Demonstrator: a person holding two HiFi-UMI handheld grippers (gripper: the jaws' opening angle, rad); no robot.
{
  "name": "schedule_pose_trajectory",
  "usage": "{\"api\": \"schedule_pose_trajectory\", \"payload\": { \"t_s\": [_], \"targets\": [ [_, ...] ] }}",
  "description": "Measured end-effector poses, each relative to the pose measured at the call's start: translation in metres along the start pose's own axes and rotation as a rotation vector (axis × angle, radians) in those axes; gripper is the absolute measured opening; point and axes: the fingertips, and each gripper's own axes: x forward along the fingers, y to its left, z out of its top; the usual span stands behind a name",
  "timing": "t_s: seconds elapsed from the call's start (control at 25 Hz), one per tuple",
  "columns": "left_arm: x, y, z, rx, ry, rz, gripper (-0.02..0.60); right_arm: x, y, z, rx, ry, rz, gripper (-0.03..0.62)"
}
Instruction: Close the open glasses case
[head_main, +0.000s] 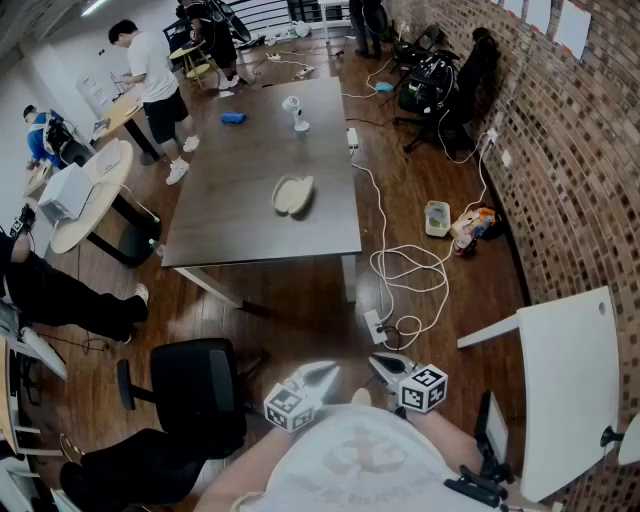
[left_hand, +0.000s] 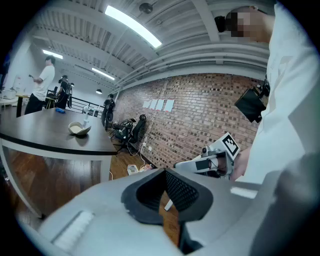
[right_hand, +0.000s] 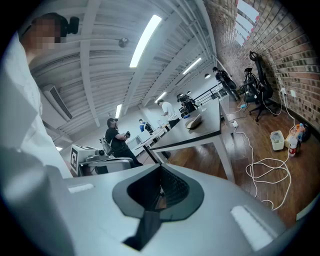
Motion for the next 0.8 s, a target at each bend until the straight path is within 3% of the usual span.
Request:
{"api": "schedule_pose_trajectory", "payload": {
  "t_s": [0.8],
  "targets": [
    [0.003, 0.037, 0.020, 0.001, 0.011, -0.026, 0.005, 0.026, -0.011, 0.009, 0.020, 0.005, -0.055, 0.008]
  ]
}}
